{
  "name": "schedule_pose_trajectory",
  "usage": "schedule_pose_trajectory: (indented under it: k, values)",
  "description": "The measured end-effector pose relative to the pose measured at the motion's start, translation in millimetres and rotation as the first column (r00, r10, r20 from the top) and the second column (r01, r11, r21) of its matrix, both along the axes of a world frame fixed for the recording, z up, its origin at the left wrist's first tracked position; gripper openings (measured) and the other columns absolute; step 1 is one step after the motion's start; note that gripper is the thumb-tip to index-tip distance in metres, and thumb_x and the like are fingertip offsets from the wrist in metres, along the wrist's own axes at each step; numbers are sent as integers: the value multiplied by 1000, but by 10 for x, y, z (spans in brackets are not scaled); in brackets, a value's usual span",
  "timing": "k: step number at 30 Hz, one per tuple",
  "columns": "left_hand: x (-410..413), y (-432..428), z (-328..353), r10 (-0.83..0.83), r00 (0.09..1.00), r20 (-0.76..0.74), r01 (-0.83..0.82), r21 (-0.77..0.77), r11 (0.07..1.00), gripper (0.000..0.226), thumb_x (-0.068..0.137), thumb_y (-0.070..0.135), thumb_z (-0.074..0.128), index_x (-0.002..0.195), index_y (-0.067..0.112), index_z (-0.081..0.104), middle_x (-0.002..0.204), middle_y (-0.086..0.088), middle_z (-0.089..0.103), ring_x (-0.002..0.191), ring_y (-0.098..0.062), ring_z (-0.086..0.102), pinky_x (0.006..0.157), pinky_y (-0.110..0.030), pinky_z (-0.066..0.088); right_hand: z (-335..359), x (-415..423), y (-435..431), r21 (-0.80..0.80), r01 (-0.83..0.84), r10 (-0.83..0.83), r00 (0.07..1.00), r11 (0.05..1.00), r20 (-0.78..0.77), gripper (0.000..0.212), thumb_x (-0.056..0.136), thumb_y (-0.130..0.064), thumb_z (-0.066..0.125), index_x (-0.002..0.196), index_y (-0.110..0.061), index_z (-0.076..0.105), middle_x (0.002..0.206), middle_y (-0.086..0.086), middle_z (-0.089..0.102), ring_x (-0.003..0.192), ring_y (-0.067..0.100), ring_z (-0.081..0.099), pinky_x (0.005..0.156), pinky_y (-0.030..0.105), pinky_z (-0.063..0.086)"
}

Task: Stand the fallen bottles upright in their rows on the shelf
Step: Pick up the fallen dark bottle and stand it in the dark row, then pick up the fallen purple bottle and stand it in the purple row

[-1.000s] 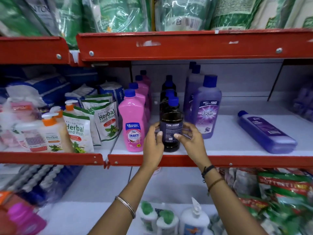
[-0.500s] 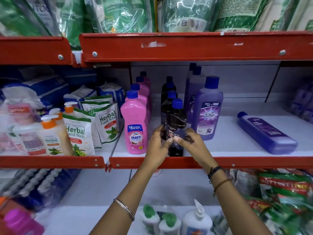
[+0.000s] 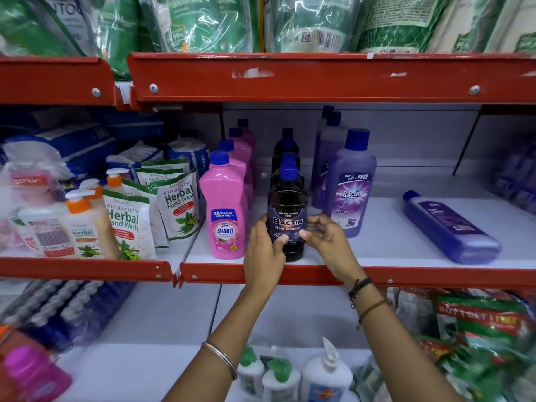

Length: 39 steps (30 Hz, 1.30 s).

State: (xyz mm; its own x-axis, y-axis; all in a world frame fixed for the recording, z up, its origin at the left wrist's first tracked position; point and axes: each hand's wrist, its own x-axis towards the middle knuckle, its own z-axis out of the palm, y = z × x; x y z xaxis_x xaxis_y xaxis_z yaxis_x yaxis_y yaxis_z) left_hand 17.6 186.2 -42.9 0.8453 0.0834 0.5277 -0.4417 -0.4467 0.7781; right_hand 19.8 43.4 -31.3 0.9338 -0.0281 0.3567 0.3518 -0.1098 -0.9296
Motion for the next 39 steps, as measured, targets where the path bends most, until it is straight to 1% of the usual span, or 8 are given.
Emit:
schedule_pose_trajectory:
  k: [6, 9, 12, 15, 20, 25, 30, 39]
  values:
    - [-129, -85, -94, 98, 992, 75, -99, 14, 995, 49, 87, 24, 57, 130, 12, 38, 129, -9, 48, 119, -20, 47, 92, -26, 40, 10, -100, -183, 93, 79, -75, 996, 993, -42, 21, 83, -5, 65, 101, -14, 63, 99, 5, 70, 97, 19, 66, 84, 25, 55]
    - [-272, -300, -122, 176, 938, 298, -174, -35, 984, 43, 88, 22, 56, 126, 8, 42, 131, -14, 46, 124, -20, 41, 105, -29, 35, 102, -244, -529, 100, 154, -154, 988, 983, -1, 20, 82, -10, 67, 99, -19, 64, 100, 4, 71, 94, 16, 68, 85, 28, 55]
    - [-393, -821, -75, -15, 904, 428, 18, -2, 1000, 32, 87, 15, 52, 118, 9, 48, 122, -13, 52, 119, -20, 46, 105, -28, 34, 226, -364, -1080, 81, 263, -268, 962, 961, 49, 18, 83, -11, 66, 98, -20, 63, 101, 6, 71, 94, 15, 68, 83, 27, 55]
    - [-376, -1420, 84, -225, 927, 300, 213, 72, 974, 27, 90, 19, 50, 116, 11, 50, 117, -7, 55, 113, -14, 47, 99, -22, 37, 289, -379, -1702, 16, 449, -448, 888, 893, 100, 14, 84, -9, 65, 96, -16, 63, 95, 5, 70, 89, 12, 66, 87, 34, 51]
    - [-64, -2343, 303, -405, 870, -281, 432, 36, 901, 41, 92, 45, 43, 111, 10, 53, 116, -13, 63, 110, -28, 57, 88, -31, 44, 286, -317, -2670, -362, 663, -710, 705, 655, 6, 36, 87, -15, 61, 120, 0, 56, 123, 22, 61, 110, 35, 58, 87, 30, 41]
    - [196, -2966, 243, -341, 726, -597, 518, 149, 842, 57, 92, 55, 30, 124, 10, 44, 133, -18, 54, 117, -35, 52, 99, -42, 43, 195, -210, -3153, -399, 490, -612, 741, 775, -278, 41, 89, -33, 58, 98, 5, 66, 101, 27, 69, 96, 39, 63, 86, 42, 48]
    - [212, -3192, 128, -486, 658, -575, 490, -163, 857, 67, 73, 56, 64, 124, 18, 41, 126, -8, 59, 110, -28, 58, 96, -40, 50, 119, -214, -3209, -168, 480, -508, 812, 861, -287, 26, 80, -27, 70, 68, -5, 67, 73, 17, 68, 64, 24, 60, 52, 17, 47]
    - [212, -2896, 281, -655, 699, -289, 469, -506, 724, 59, 77, 11, 72, 128, 21, 46, 119, 3, 56, 106, -22, 59, 86, -33, 55, 138, -306, -2939, 112, 406, -399, 913, 907, -84, 43, 67, -15, 80, 107, -5, 66, 100, 12, 72, 78, 16, 71, 65, 22, 56]
